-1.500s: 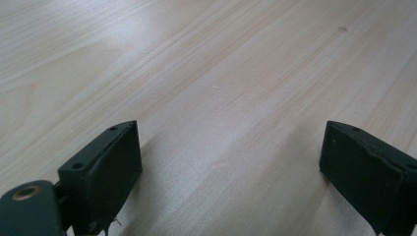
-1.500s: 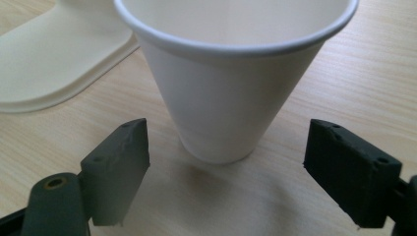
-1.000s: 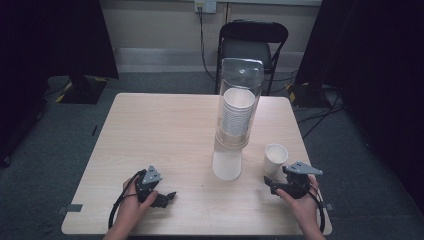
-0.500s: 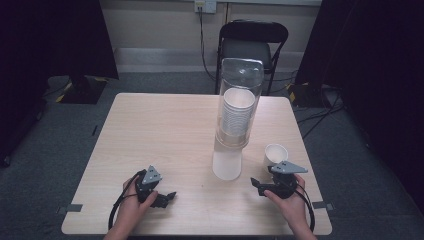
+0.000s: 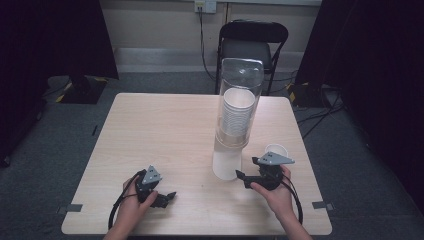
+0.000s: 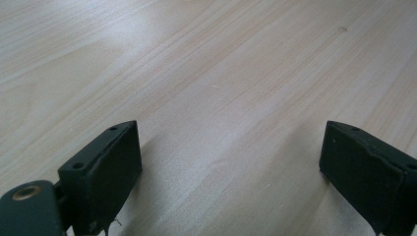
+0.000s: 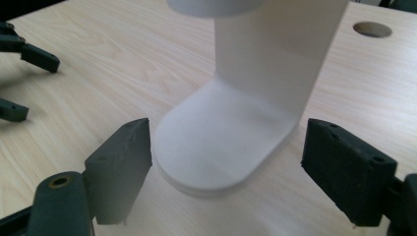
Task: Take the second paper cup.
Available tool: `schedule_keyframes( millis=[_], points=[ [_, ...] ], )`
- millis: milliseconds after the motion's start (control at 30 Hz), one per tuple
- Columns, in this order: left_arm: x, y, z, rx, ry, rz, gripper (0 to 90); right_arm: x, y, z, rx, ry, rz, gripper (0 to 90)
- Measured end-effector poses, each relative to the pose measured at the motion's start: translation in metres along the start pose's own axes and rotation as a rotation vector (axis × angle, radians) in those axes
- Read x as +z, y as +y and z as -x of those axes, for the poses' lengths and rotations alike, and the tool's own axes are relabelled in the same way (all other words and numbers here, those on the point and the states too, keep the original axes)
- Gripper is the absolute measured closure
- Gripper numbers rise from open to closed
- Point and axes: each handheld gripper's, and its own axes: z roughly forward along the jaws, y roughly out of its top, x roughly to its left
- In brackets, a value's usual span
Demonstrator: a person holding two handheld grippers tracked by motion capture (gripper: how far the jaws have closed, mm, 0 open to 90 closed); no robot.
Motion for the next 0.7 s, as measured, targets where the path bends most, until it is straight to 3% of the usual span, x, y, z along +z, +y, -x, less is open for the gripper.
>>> schedule_keyframes(
  millis=[367, 700],
  points=[
    [0.0, 0.0, 0.0, 0.002, 0.001, -0.001, 8.4, 0.02, 0.014, -0.004, 0.002, 0.026, 0.074, 18.7],
    [0.0, 0.0, 0.0, 0.0, 0.0, 0.0, 8.4, 0.025, 0.039, -0.007, -0.015, 0.021, 0.152, 19.6]
  ],
)
